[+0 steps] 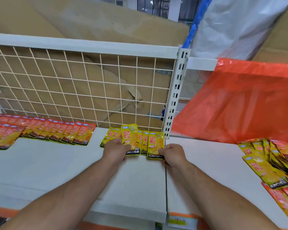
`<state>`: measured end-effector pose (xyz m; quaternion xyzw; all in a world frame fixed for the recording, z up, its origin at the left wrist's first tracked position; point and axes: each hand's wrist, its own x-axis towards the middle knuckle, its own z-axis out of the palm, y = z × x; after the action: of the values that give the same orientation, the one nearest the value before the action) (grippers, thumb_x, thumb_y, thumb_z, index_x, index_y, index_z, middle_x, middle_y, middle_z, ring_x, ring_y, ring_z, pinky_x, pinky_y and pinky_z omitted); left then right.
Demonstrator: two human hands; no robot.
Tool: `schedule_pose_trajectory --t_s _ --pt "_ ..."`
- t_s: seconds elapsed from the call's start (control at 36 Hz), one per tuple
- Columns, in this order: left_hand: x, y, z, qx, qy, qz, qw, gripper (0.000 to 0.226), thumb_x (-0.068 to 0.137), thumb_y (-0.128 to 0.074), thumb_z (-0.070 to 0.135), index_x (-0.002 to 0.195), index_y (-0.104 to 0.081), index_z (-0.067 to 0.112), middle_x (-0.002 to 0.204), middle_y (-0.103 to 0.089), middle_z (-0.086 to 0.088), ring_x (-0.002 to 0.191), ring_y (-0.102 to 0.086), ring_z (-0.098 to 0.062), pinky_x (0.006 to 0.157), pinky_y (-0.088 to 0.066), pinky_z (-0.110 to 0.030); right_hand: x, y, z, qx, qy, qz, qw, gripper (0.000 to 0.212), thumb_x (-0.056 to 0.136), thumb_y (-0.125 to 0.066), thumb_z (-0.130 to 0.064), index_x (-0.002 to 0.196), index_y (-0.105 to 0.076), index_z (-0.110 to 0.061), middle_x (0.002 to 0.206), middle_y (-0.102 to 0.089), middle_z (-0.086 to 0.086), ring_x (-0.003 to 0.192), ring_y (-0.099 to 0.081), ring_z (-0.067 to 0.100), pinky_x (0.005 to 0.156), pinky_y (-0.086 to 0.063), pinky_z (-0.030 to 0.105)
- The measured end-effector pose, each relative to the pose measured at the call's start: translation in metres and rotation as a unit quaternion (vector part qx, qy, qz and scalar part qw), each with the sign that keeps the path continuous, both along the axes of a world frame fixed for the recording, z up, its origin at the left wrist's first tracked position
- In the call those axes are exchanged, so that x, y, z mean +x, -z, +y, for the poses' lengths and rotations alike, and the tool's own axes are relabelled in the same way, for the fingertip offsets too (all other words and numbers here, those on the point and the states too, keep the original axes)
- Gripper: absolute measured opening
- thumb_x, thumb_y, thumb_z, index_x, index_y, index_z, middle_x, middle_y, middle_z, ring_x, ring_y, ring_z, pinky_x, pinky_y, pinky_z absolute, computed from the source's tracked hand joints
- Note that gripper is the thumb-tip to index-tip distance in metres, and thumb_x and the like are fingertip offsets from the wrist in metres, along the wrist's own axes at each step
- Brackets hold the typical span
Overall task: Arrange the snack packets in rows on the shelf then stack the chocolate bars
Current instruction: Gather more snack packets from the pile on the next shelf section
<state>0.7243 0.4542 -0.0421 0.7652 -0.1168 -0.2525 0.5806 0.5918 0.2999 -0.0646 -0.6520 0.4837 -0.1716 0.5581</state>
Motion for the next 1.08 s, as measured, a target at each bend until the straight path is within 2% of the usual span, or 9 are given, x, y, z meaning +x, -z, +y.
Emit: schedule_pose_trajectory --t_s 0.08,0.25,0.33,0.56,0.75,0.86,0.92,1.0,1.08 --pt "0.005 0.000 -0.010 -0.010 -0.009 0.004 1.000 0.026 0.085 -0.070 0.006 0.074 -0.051 0.018 0.077 -0.050 0.002 0.059 -0.050 -0.021 0.060 -0.041 -0.030 0.009 0.003 -0.012 0.004 0.000 0.016 1.000 0.039 0.079 -0.076 -0.006 0.058 -0.046 -0.018 0.057 -0.049 0.002 0.055 -0.048 0.023 0.058 -0.038 0.031" --pt "0.012 0.003 -0.023 0.001 -0.005 0.007 1.000 0.018 0.083 -0.072 0.007 0.097 -0.068 -0.003 0.083 -0.065 -0.009 0.066 -0.056 -0.021 0.049 -0.045 -0.024 0.027 0.003 -0.031 -0.029 -0.011 0.092 0.995 0.024 0.072 -0.078 -0.017 0.063 -0.057 -0.013 0.069 -0.066 0.011 0.058 -0.057 0.026 0.058 -0.051 0.036" --pt "0.014 0.003 -0.026 0.000 -0.003 0.016 1.000 0.021 0.083 -0.073 0.009 0.101 -0.069 -0.001 0.093 -0.069 -0.015 0.073 -0.058 -0.021 0.047 -0.046 -0.023 0.027 -0.004 -0.033 -0.093 -0.037 0.163 0.982 0.017 0.074 -0.069 -0.023 0.068 -0.055 -0.015 0.073 -0.064 0.004 0.066 -0.059 0.024 0.047 -0.037 0.025" --pt "0.015 0.009 -0.027 -0.011 -0.016 0.027 0.999 0.034 0.085 -0.073 0.011 0.118 -0.066 0.005 0.127 -0.064 -0.005 0.088 -0.061 -0.021 0.042 -0.044 -0.017 0.028 0.001 -0.030 -0.188 -0.087 0.246 0.947 0.017 0.078 -0.057 -0.029 0.089 -0.061 -0.017 0.099 -0.068 0.004 0.089 -0.064 0.028 0.066 -0.044 0.028" --pt "0.015 0.007 -0.021 -0.015 -0.032 0.042 0.998 0.010 0.090 -0.070 0.016 0.090 -0.063 0.010 0.088 -0.059 -0.003 0.062 -0.053 -0.020 0.064 -0.047 -0.033 0.022 -0.004 -0.025 -0.220 -0.088 0.260 0.936 0.017 0.083 -0.058 -0.033 0.088 -0.053 -0.018 0.102 -0.066 0.005 0.092 -0.062 0.028 0.067 -0.042 0.029" --pt "0.017 0.004 -0.015 -0.016 -0.022 0.041 0.999 0.007 0.089 -0.069 0.011 0.085 -0.062 0.012 0.082 -0.058 -0.001 0.067 -0.053 -0.017 0.052 -0.043 -0.025 0.021 -0.005 -0.014 -0.219 -0.071 0.239 0.943 0.014 0.081 -0.054 -0.030 0.087 -0.053 -0.017 0.099 -0.064 0.004 0.089 -0.059 0.029 0.070 -0.046 0.031" --pt "0.019 0.003 -0.011 -0.012 -0.015 0.038 0.999 0.004 0.088 -0.068 0.009 0.087 -0.064 0.010 0.085 -0.059 -0.006 0.067 -0.051 -0.017 0.043 -0.039 -0.020 0.023 -0.006 -0.006 -0.218 -0.058 0.227 0.947 0.010 0.080 -0.051 -0.025 0.086 -0.053 -0.017 0.098 -0.065 0.004 0.089 -0.060 0.030 0.073 -0.049 0.032" --pt "0.023 0.003 -0.003 -0.018 -0.011 0.049 0.999 0.033 0.087 -0.070 0.009 0.118 -0.063 0.001 0.107 -0.061 -0.004 0.067 -0.053 -0.015 0.035 -0.036 -0.015 0.027 -0.007 0.008 -0.235 -0.044 0.209 0.948 0.010 0.084 -0.046 -0.023 0.086 -0.054 -0.017 0.095 -0.065 0.005 0.086 -0.059 0.031 0.071 -0.047 0.033" --pt "0.029 0.003 0.007 -0.008 0.008 0.048 0.999 0.030 0.085 -0.072 0.007 0.113 -0.064 0.003 0.120 -0.058 -0.003 0.072 -0.056 -0.017 0.038 -0.039 -0.019 0.033 -0.008 0.024 -0.284 -0.032 0.198 0.938 0.012 0.090 -0.045 -0.025 0.085 -0.053 -0.017 0.091 -0.064 0.006 0.081 -0.055 0.031 0.066 -0.041 0.032"
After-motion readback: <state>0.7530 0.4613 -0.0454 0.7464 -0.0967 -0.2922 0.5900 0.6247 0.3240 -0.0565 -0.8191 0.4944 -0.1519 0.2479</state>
